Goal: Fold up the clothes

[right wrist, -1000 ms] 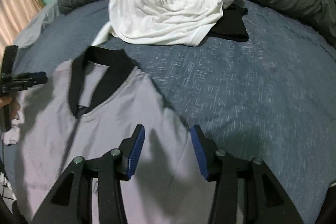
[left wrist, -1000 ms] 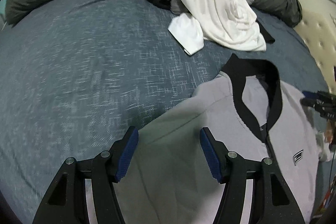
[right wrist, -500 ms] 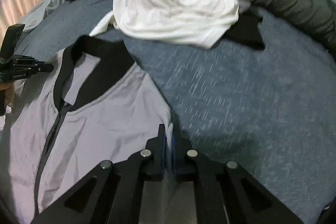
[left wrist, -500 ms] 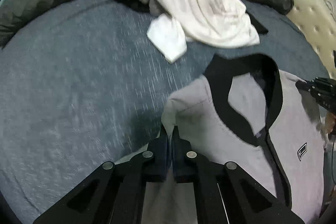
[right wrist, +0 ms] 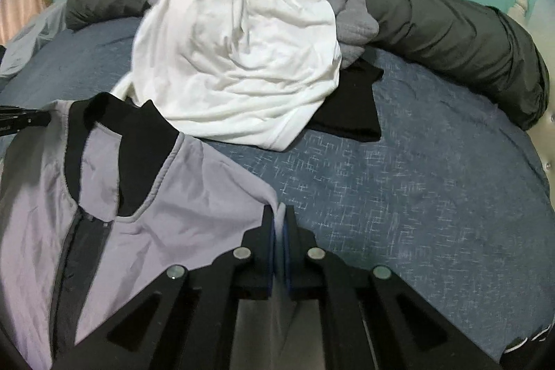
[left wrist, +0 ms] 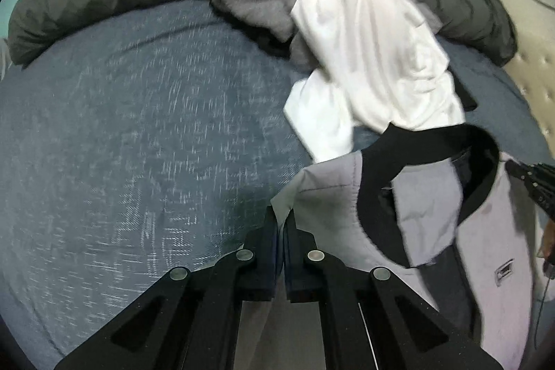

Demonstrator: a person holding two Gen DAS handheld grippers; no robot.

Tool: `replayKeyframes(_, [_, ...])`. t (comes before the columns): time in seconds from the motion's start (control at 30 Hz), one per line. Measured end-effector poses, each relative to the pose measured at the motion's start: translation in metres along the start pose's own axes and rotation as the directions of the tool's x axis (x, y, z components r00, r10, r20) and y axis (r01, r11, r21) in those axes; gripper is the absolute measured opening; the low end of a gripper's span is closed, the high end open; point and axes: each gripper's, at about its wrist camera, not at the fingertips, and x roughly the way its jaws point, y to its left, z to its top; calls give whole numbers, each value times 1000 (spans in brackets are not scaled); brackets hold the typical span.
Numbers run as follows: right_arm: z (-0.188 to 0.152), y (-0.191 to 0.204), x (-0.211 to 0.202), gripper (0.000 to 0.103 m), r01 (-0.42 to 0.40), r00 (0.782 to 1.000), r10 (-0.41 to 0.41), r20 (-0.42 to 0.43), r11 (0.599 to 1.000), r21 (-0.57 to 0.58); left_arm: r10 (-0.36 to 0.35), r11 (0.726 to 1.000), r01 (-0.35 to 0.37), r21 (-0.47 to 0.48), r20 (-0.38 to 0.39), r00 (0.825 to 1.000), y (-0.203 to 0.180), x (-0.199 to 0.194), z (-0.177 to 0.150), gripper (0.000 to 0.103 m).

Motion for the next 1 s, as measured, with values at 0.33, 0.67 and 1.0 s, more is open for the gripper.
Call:
replayKeyframes(0.33, [-6, -4, 14, 36, 57, 998, -58, 14, 995, 76, 15, 999, -12, -41, 67, 998, 12, -18, -13, 54])
replayKeyframes(0.67, [-58, 19, -73, 42, -195, 977, 174, 125, 963, 187, -106, 988, 120, -98, 140, 984, -9, -112, -100, 54])
replayKeyframes(1.0, [-116, 105, -92, 52, -342, 939, 344, 26, 919, 196, -132, 981, 148, -127, 125, 983, -37, -152, -235, 57])
